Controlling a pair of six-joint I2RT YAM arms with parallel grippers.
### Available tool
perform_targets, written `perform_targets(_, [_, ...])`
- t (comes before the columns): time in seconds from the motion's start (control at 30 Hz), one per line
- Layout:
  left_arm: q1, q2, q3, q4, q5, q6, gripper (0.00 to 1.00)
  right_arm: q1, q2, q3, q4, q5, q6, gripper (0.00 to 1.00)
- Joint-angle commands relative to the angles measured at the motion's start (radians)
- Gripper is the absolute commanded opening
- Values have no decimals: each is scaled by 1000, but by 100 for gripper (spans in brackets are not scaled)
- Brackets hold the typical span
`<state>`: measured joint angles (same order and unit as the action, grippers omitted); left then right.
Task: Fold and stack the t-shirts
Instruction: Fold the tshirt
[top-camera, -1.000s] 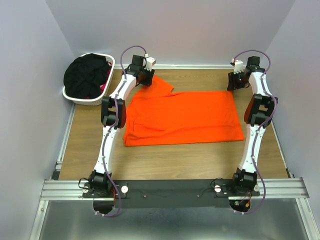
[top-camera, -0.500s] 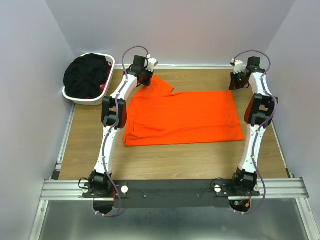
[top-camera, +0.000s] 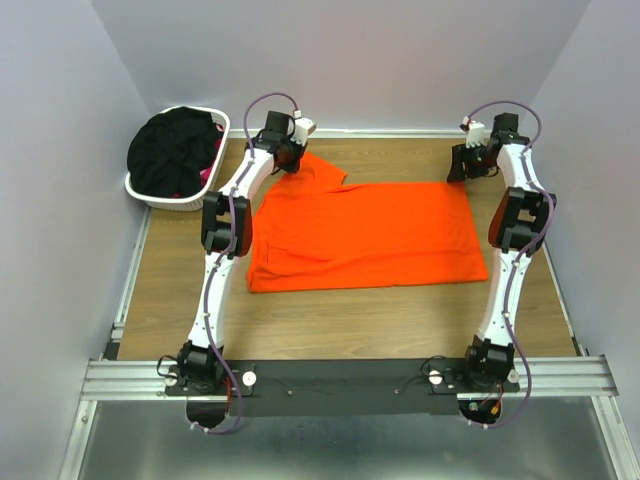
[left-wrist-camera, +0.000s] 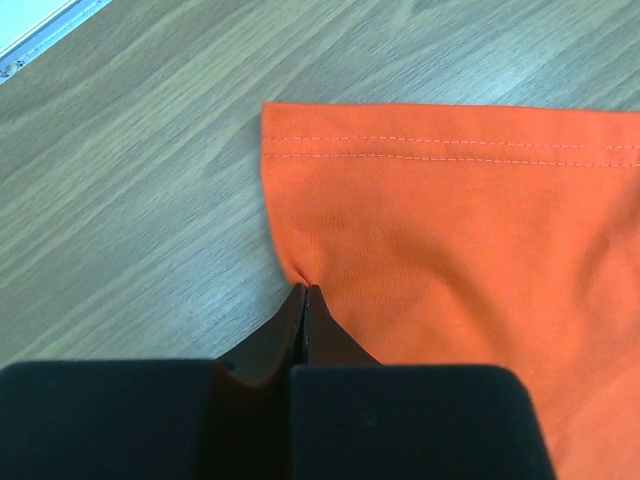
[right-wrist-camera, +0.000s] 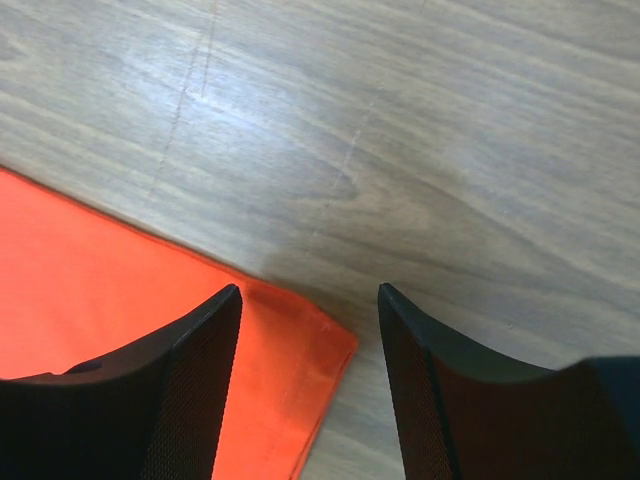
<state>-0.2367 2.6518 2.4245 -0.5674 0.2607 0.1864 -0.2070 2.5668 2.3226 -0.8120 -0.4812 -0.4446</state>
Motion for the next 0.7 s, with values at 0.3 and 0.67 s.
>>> perform_targets(0.3, [5,-62,-31,-12,-8,22,0,-5,-59,-97,-64,3,12,62])
perform_targets(0.67, [13,-70,-33,-23,2,28,0,-5,-42,-101,-67,36,-14,32])
